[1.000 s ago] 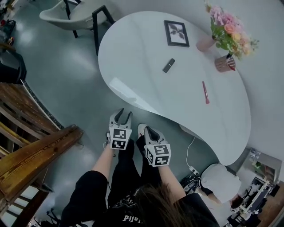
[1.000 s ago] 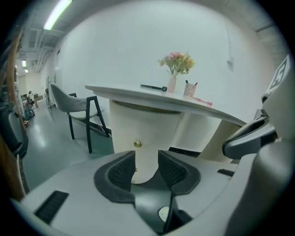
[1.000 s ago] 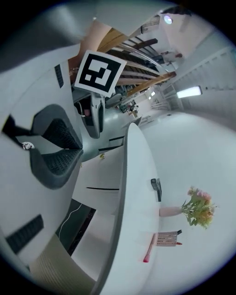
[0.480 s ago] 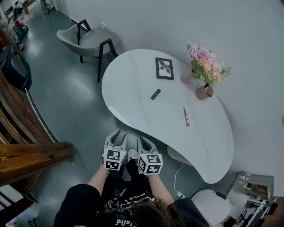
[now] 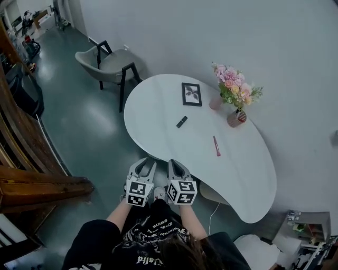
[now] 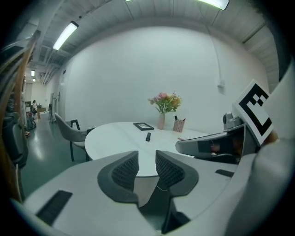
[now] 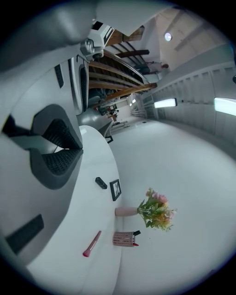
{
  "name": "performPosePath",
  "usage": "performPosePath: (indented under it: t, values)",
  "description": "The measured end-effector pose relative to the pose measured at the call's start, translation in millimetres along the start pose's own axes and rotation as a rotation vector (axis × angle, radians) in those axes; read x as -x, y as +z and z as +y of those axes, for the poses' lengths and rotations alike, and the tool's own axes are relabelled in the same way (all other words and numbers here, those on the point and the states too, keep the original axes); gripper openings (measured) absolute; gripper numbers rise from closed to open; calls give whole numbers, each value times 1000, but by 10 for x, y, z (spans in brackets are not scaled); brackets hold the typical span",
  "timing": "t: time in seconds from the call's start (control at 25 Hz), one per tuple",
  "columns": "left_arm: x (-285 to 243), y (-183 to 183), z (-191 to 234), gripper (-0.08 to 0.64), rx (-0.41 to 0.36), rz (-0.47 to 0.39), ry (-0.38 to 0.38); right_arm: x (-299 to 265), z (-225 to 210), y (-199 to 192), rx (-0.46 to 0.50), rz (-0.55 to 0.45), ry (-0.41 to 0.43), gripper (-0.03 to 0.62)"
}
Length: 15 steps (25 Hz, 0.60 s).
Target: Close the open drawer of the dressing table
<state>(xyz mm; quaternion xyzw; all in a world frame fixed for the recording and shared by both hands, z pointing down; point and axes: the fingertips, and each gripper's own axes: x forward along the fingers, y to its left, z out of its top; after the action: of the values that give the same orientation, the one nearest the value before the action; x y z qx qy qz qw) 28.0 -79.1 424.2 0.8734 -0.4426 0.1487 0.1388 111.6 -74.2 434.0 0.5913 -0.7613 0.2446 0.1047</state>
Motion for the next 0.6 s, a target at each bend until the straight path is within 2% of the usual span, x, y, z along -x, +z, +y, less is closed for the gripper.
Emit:
performPosePath:
  t: [0.36,0.6]
  values:
    - [16,224,-162,121,-36,-34,-10,153,-120,241,21,-60,-1,26]
    - [57,276,-231,44,-40,-52,3,245,-181,319,35,-80,-3,26]
